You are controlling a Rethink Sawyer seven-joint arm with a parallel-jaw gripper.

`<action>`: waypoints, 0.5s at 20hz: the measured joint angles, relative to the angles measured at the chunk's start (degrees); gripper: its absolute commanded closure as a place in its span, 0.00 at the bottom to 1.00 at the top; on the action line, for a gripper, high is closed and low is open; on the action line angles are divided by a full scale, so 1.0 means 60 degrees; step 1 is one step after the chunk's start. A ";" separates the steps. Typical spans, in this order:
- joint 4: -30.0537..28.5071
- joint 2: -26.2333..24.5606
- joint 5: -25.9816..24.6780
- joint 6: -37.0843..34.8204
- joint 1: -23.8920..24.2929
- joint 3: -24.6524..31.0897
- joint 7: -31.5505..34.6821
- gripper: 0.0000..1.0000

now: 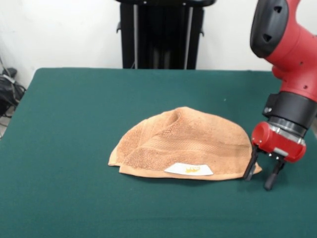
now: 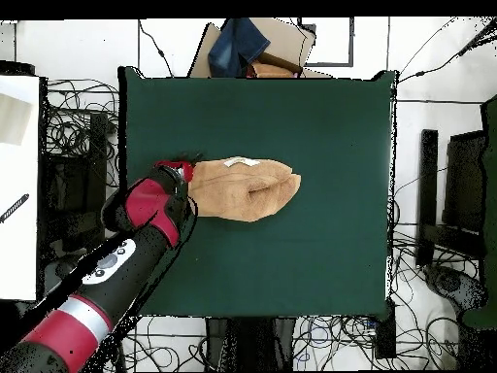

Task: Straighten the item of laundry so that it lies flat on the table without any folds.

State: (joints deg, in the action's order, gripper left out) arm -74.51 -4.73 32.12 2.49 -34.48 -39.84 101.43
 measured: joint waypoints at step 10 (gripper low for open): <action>0.0059 0.0104 0.0000 -0.0816 -0.0016 -0.0061 0.0000 0.00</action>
State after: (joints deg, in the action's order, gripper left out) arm -74.16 -4.10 32.12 -2.41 -34.57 -40.20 101.43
